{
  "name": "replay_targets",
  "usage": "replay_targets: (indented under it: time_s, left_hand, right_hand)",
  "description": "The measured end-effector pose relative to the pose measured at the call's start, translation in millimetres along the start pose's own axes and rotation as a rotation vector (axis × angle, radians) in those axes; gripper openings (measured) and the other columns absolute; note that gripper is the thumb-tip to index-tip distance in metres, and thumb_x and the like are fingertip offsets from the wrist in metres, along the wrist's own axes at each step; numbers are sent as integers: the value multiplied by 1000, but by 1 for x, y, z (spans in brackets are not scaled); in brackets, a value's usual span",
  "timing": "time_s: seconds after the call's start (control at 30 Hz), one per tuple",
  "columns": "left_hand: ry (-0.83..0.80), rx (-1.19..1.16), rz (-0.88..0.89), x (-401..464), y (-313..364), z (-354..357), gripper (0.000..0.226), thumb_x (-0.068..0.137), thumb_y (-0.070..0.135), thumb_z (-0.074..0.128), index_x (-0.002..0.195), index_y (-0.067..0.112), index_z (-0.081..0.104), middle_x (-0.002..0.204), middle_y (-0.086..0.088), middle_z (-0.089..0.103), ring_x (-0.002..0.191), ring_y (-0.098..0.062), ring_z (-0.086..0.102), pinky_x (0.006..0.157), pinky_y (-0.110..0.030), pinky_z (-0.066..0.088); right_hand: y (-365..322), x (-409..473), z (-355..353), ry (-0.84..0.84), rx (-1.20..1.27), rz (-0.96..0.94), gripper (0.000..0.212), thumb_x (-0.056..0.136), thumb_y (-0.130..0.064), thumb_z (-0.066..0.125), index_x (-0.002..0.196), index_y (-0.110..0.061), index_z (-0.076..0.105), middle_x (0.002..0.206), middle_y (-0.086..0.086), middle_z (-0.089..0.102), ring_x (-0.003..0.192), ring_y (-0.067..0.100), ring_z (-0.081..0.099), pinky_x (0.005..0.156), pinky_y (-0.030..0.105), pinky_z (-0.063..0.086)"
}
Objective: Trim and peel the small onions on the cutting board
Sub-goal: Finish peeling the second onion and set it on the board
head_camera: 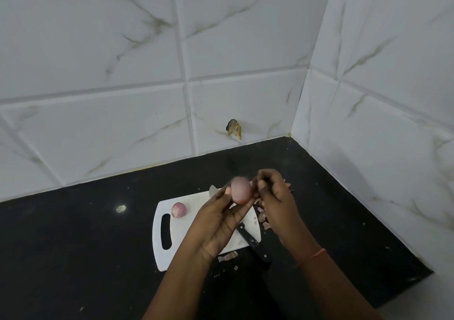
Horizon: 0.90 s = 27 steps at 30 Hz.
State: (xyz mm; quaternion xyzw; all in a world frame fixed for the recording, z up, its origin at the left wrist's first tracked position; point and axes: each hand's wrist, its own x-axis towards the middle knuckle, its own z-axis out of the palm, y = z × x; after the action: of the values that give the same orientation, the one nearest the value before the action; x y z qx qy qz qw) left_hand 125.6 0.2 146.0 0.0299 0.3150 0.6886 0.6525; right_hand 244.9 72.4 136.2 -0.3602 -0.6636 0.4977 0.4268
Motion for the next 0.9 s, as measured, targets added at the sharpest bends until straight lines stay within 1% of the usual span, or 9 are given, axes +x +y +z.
replay_targets:
  time_s: [0.1,0.17,0.23,0.37,0.5,0.6,0.73,0.8,0.9]
  left_hand:
    - [-23,-32,25,2,-1,-3,33,104,5,40,132,-5,52,130,-32,60,119,-43,62,99,-48,50]
    - [-37,-26,45,3,-1,-4,32,102,4,41,130,-2,55,130,-30,61,119,-43,62,100,-48,50]
    - [-50,-24,75,4,-1,-3,29,101,2,42,126,1,58,127,-28,64,117,-39,65,98,-47,51]
    - [-63,-69,135,8,-4,-4,26,95,3,47,117,3,62,122,-25,63,119,-35,61,98,-43,51]
    - [-105,-103,160,13,-10,-5,28,92,23,57,114,7,59,124,-20,52,123,-31,54,113,-45,42]
    - [-66,221,186,11,-15,-7,38,100,36,50,121,6,58,125,-14,62,128,-30,58,109,-46,46]
    - [31,831,222,9,-14,-14,55,99,62,32,125,22,59,114,-4,69,106,-18,64,95,-39,53]
    - [-6,859,275,9,-10,-20,52,93,63,36,123,27,57,111,-1,65,98,-14,60,86,-33,49]
    - [-78,752,301,9,-8,-24,47,87,55,50,123,27,60,115,-2,67,99,-15,61,84,-31,49]
  right_hand:
    - [-2,-3,0,124,119,87,12,100,-13,49,103,-19,58,99,6,67,90,17,66,73,27,55]
    - [-1,-5,1,126,2,31,10,98,-24,54,100,-22,64,96,-4,69,92,14,67,78,32,56]
    - [-3,-8,3,117,-48,-1,9,91,-32,62,97,-26,67,93,-10,70,89,8,67,76,29,56]
    - [-2,-10,8,114,-128,-77,9,86,-18,72,95,-19,71,90,-8,72,89,6,68,77,21,54]
    - [-4,-14,13,113,-214,-190,7,88,-10,68,93,-15,70,89,-9,70,88,7,66,77,18,51]
    - [-7,-14,17,82,-305,-296,7,91,-10,65,95,-15,66,92,-9,66,90,9,63,78,18,51]
    - [-5,-11,12,69,-387,-326,6,93,-12,63,96,-17,64,91,-8,63,88,6,61,76,15,48]
    - [-3,-11,10,58,-403,-319,7,93,-12,63,96,-18,63,91,-8,63,88,5,61,76,13,48]
    - [-3,-11,11,57,-367,-268,6,93,-14,62,97,-19,63,93,-9,63,89,5,61,77,13,49]
